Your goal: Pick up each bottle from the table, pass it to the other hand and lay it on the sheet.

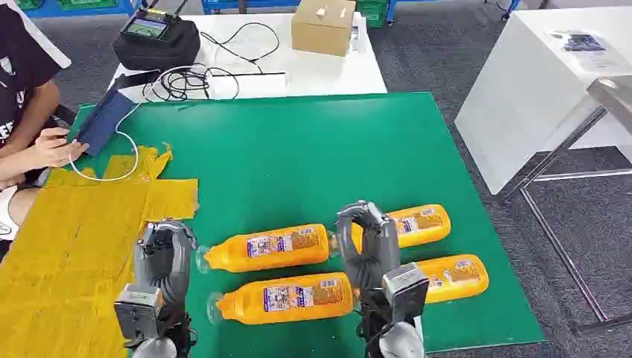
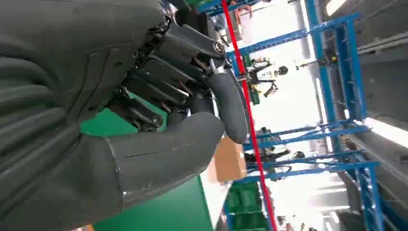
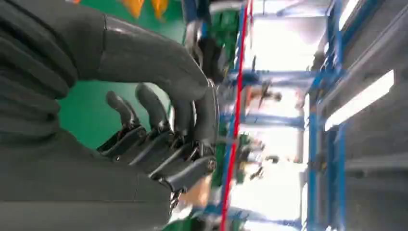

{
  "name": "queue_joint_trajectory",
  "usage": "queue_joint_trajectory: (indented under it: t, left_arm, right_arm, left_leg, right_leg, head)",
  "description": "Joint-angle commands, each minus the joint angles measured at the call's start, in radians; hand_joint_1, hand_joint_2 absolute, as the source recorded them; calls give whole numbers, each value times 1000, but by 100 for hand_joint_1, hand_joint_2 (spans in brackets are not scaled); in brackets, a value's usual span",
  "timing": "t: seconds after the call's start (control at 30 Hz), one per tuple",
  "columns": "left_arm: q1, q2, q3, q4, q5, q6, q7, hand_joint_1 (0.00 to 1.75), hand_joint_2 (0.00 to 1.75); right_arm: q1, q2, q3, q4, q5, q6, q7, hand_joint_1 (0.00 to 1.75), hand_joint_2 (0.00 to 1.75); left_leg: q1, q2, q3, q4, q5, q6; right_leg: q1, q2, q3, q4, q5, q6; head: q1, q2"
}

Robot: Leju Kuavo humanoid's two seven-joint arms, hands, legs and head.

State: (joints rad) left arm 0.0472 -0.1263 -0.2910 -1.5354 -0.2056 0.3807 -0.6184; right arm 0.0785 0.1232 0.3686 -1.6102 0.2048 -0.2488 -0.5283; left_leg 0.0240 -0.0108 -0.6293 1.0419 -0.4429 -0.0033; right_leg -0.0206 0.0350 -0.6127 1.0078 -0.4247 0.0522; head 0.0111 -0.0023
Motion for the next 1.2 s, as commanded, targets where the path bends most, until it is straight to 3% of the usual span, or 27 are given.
queue_joint_trajectory:
  t: [0.03,0.3,0.33,0.37,0.4,0.6,0.73,0.83,1.03,1.2]
  left_arm:
    - [-47,32,-63,42,45,22,7,175,175]
    - [-71,52,-39,37,46,9,19,175,175]
    - [-73,51,-34,42,35,10,35,145,175]
    - [-70,47,-22,46,33,14,43,3,175]
    - [-70,43,-15,48,33,15,43,0,175]
    - [-62,24,23,51,33,17,63,0,175]
    - [-72,15,34,52,33,-2,74,0,175]
    - [-87,15,23,60,46,-27,64,0,175]
    - [-87,15,23,60,46,-27,64,0,175]
    - [-119,14,-6,88,48,-41,56,0,175]
  right_arm:
    - [-99,-54,91,86,38,-53,8,175,175]
    - [-163,-69,101,115,123,-72,46,175,175]
    - [-170,-73,108,130,133,-61,77,133,175]
    - [-183,-81,120,148,155,-48,108,7,175]
    - [-189,-84,125,159,176,-49,120,0,175]
    - [-291,-128,178,318,452,-71,280,0,175]
    - [-387,-132,202,463,571,-25,359,0,175]
    - [-438,-139,235,554,579,42,347,0,175]
    - [-438,-139,235,554,579,42,347,0,175]
    - [-520,-136,308,714,606,111,344,0,175]
  left_leg:
    - [0,2,3,-1,0,1]
    - [0,2,4,-2,0,1]
    - [0,2,3,-2,0,1]
    - [-1,2,6,-3,0,2]
    - [0,2,5,-2,0,1]
    - [0,3,4,-2,0,1]
    - [-1,3,5,-2,0,2]
    - [-1,3,7,-4,1,3]
    - [-1,0,5,-2,1,2]
    - [-1,0,6,-2,2,2]
  right_leg:
    - [0,-1,2,-1,0,-1]
    - [0,-1,4,-2,0,-2]
    - [1,-1,3,-1,0,-2]
    - [1,-2,6,-2,0,-3]
    - [1,-2,5,-2,0,-2]
    - [0,0,5,-2,1,-1]
    - [0,0,5,-2,1,-1]
    - [1,-2,8,-4,1,-3]
    - [1,-4,6,-2,0,-2]
    - [0,-4,7,-2,0,-2]
  head:
    - [0,0]
    - [0,0]
    - [0,0]
    - [0,0]
    - [0,0]
    - [0,0]
    - [0,0]
    - [0,0]
    - [0,0]
    - [0,0]
